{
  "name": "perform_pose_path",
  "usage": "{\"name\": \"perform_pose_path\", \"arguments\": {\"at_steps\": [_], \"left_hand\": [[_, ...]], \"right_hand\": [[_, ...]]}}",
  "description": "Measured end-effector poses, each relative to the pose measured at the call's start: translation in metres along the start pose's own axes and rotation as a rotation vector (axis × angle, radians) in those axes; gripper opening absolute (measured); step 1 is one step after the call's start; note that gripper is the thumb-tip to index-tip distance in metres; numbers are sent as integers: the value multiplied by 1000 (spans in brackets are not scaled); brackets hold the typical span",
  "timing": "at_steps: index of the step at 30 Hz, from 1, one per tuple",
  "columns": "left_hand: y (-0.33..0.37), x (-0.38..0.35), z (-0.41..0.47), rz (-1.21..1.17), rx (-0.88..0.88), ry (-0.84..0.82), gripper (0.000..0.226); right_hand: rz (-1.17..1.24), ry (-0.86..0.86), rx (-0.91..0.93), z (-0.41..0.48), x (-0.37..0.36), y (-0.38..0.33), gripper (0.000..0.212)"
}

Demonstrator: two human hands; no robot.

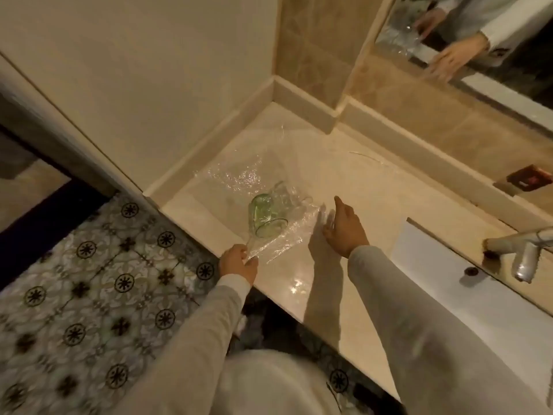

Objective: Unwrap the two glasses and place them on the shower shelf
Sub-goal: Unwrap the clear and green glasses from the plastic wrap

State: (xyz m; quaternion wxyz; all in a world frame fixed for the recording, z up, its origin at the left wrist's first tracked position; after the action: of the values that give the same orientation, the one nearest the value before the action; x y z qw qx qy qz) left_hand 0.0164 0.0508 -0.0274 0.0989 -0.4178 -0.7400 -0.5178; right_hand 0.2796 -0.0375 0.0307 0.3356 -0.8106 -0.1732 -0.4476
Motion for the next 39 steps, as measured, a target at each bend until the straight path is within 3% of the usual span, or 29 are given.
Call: {"name": "perform_pose_path", "arguments": {"at_steps": [5,9,18,23,29,39], "left_hand": [[-3,-7,2,-9,227,52,23],[-8,-9,-1,-3,327,117,17],[-11,-11,-6,-3,344,203,15],[-9,-13,-16,-27,224,209,5],[-6,-7,-35,35,59,242,16],[9,5,-57,179,-313,373,5]], "right_hand": [[-26,-134,38,43,5,13,64],[-27,-154,81,68,13,16,34],[17,-241,130,93,10,25,10],[31,-216,207,92,11,24,14],[56,-217,287,91,14,27,10],[127,-26,480,56,31,19,8]]}}
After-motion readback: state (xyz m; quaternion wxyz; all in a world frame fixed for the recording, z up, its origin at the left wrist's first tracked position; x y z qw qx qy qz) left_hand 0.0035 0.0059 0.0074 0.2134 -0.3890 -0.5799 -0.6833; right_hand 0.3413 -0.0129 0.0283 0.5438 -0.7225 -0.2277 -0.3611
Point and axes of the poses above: each hand's wrist, its own z-axis towards the middle knuckle, its own x-axis out of the back of the hand, y = z × x, the point moved 6 cm from there along z, towards the middle knuckle, and after that the axes turned 1 degree about -x, right-handed, at the moved point
